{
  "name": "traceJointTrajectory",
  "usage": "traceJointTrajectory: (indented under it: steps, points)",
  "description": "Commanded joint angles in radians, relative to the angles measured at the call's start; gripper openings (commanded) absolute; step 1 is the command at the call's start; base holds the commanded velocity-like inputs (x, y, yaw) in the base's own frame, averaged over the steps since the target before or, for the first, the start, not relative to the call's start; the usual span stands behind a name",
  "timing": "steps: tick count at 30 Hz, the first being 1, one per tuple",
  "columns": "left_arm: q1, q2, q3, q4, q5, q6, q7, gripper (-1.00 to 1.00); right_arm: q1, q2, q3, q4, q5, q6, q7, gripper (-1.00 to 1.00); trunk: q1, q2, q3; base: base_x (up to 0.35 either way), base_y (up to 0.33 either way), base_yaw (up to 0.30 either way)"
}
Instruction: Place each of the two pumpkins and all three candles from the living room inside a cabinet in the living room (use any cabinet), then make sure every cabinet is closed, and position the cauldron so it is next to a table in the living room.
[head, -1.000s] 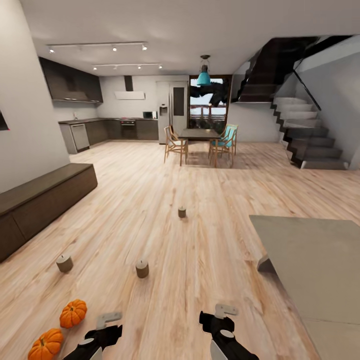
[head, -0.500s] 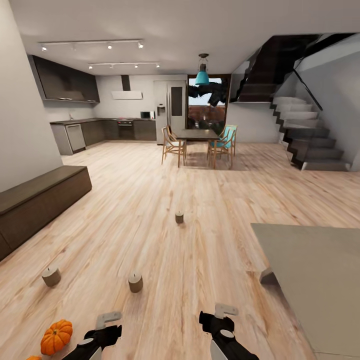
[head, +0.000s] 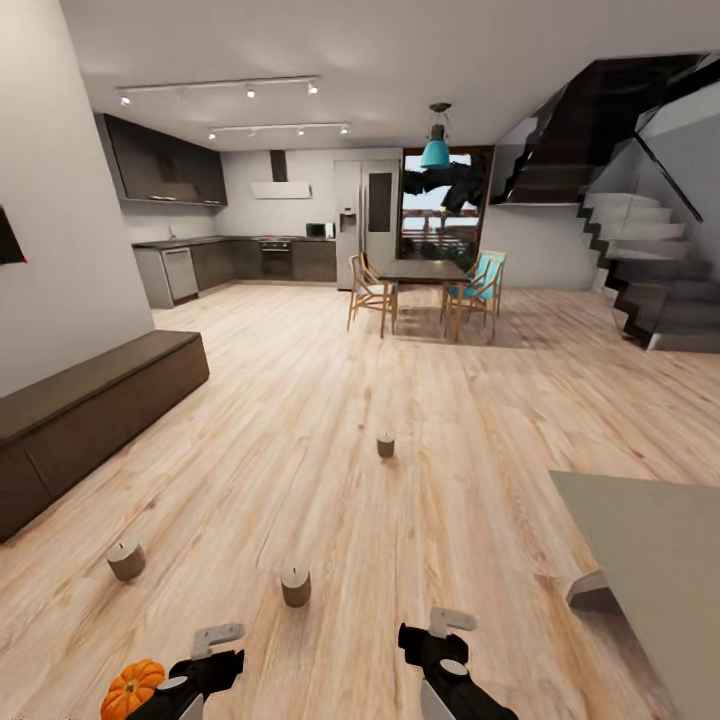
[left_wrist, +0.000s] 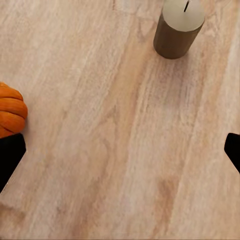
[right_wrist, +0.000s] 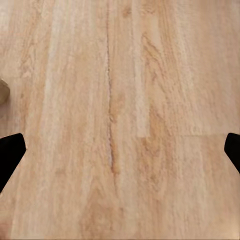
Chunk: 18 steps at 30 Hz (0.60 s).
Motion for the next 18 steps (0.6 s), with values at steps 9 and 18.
traceJointTrajectory:
  steps: [9,18]
  points:
    - [-0.001,0.0,-0.009,0.001,0.009,-0.004,0.004,1.0,-0.001,-0.001,0.008,0.0,-0.011,-0.004,-0.006,1.0,0.0,0.0,-0.001,0.206,-0.085,0.273]
    - [-0.001,0.0,-0.009,0.001,0.009,-0.004,0.004,1.0,-0.001,-0.001,0.008,0.0,-0.011,-0.004,-0.006,1.0,0.0,0.0,-0.001,0.05,-0.248,0.274]
